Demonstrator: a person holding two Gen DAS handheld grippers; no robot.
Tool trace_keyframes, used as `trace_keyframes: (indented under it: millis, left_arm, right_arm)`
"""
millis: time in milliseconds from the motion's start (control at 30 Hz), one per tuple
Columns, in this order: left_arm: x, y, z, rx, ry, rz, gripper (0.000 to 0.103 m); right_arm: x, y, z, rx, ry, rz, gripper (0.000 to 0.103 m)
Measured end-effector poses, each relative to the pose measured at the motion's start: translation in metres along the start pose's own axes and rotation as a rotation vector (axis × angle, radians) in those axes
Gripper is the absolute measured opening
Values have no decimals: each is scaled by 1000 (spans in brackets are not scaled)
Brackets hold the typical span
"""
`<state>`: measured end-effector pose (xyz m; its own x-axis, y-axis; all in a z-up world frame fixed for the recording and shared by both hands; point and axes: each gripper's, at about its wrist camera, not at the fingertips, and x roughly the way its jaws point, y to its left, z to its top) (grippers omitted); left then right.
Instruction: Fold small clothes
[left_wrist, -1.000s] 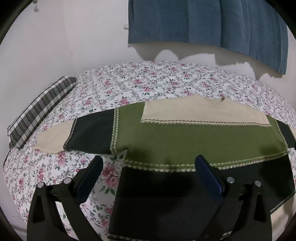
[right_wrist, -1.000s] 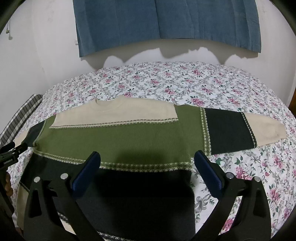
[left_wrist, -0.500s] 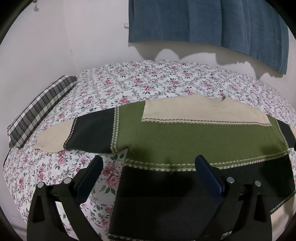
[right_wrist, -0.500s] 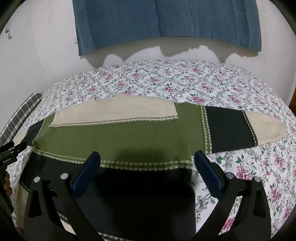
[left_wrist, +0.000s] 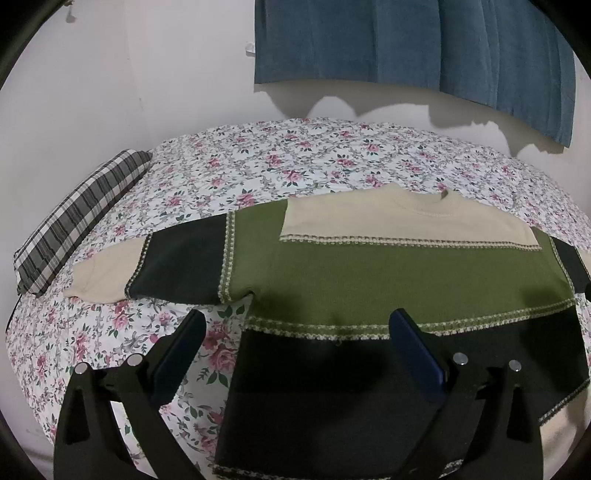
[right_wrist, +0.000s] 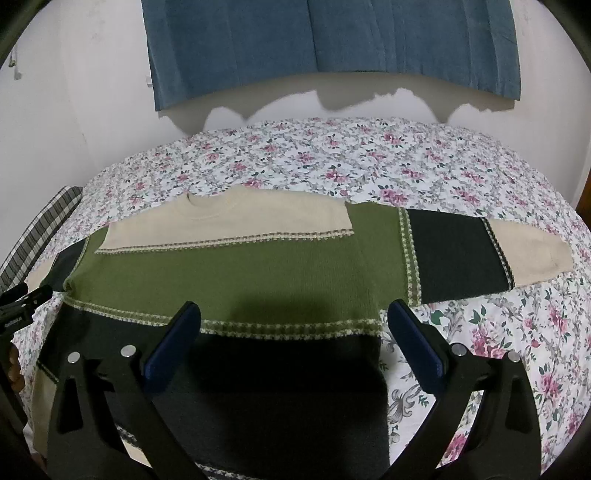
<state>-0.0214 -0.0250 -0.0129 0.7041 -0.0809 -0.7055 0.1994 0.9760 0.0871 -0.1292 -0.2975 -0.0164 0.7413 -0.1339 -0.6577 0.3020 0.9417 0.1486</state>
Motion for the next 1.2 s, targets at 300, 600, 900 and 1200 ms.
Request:
trace_keyframes:
  millis: [300, 600, 900, 1200]
  left_arm:
    - [2, -6, 1, 21, 4, -12, 99]
    - [24, 5, 5, -38, 88, -44, 99]
    - [33, 15, 11, -80, 82, 2, 99]
    - [44, 15, 14, -81, 107, 28, 99]
  right_arm:
    - [1, -6, 2, 6, 2, 4, 101]
    - [-12, -127, 17, 326, -71, 85, 101]
    - [-14, -337, -12, 904, -168, 32, 64]
    - [16, -417, -25, 1046, -178, -107, 64]
